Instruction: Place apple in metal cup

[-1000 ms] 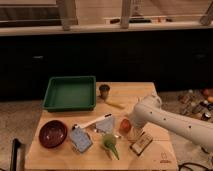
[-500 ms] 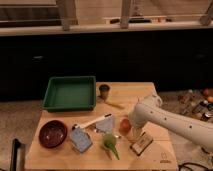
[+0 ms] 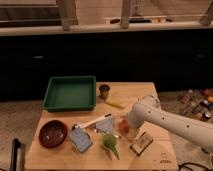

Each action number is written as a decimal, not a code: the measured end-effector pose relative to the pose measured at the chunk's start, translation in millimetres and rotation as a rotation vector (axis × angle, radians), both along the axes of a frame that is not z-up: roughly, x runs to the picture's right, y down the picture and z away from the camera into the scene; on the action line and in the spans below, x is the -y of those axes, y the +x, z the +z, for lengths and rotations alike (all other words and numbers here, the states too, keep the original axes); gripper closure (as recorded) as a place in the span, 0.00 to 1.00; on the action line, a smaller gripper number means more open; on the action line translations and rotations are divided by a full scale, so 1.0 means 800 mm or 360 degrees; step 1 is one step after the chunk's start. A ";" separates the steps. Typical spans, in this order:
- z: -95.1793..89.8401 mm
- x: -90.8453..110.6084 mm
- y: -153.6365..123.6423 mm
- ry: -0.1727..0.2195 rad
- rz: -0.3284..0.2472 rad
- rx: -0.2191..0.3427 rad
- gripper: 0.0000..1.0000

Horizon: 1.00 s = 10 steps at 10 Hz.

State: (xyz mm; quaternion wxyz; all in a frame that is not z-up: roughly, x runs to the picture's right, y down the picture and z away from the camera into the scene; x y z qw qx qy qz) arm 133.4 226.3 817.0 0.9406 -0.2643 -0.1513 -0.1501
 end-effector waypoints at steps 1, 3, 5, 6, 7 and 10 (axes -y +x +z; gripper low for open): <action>0.000 0.000 -0.002 0.0005 -0.0011 0.0003 0.51; 0.000 0.001 -0.002 0.0016 -0.0030 -0.0002 0.72; -0.002 0.003 0.001 0.0023 -0.0034 -0.0005 0.92; -0.003 0.005 0.003 0.0029 -0.0035 -0.0008 0.99; -0.004 0.007 0.005 0.0032 -0.0033 -0.0009 1.00; -0.009 0.016 0.012 0.0049 -0.0021 -0.0013 1.00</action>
